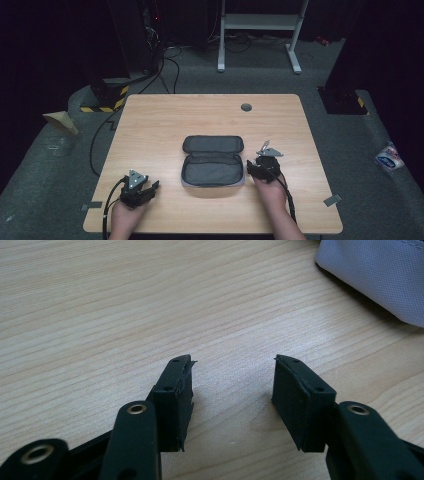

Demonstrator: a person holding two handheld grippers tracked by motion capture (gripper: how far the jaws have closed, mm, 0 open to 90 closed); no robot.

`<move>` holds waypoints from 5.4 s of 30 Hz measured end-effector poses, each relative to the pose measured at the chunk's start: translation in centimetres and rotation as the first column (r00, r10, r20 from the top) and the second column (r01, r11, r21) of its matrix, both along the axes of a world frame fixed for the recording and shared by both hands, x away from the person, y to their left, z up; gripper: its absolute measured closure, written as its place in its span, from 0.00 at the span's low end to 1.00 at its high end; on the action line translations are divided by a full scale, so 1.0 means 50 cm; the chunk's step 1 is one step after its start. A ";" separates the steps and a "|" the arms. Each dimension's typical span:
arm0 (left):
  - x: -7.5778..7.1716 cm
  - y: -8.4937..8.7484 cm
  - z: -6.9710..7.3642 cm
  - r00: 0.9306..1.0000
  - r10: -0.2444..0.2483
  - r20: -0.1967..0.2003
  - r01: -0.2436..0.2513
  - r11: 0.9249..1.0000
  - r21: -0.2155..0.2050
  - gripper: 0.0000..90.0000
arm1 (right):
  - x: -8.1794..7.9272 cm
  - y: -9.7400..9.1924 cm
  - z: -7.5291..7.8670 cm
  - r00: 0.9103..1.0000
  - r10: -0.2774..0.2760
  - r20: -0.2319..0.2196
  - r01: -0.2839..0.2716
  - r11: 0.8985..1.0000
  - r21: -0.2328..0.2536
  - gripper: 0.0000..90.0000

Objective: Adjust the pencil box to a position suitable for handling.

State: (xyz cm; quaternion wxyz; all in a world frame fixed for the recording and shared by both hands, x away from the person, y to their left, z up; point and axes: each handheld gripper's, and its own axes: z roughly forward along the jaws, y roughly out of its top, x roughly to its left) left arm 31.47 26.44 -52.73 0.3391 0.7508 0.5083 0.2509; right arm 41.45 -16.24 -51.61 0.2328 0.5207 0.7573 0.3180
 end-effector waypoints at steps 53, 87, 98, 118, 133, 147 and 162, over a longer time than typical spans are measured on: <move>0.031 -0.004 -0.001 0.999 -0.047 -0.020 0.047 0.999 -0.023 0.44 | -0.027 -0.108 0.009 0.999 0.029 0.020 -0.030 0.998 0.047 0.60; 0.034 -0.008 -0.001 0.998 -0.062 -0.021 0.062 0.998 -0.019 0.42 | -0.105 -0.131 -0.002 0.994 0.106 -0.023 -0.107 0.994 -0.008 0.87; 0.032 -0.008 -0.002 0.998 -0.057 -0.019 0.056 0.998 -0.023 0.42 | -0.076 -0.129 0.008 0.993 0.113 -0.041 -0.111 0.992 0.052 0.59; 0.028 -0.007 -0.001 0.998 -0.055 -0.019 0.054 0.998 -0.016 0.42 | -0.033 -0.107 0.000 0.996 0.080 -0.037 -0.081 0.997 -0.007 0.75; 0.028 -0.007 -0.001 0.998 -0.055 -0.019 0.054 0.998 -0.016 0.42 | -0.033 -0.093 0.001 0.993 0.111 -0.036 -0.112 0.993 -0.028 0.86; 0.028 -0.007 -0.001 0.998 -0.055 -0.019 0.054 0.998 -0.015 0.42 | -0.035 -0.097 0.005 0.993 0.112 -0.031 -0.113 0.993 -0.028 0.87; 0.028 -0.008 -0.001 0.998 -0.055 -0.021 0.054 0.998 -0.018 0.42 | -0.050 -0.101 0.033 0.992 0.116 0.040 -0.116 0.993 -0.004 0.87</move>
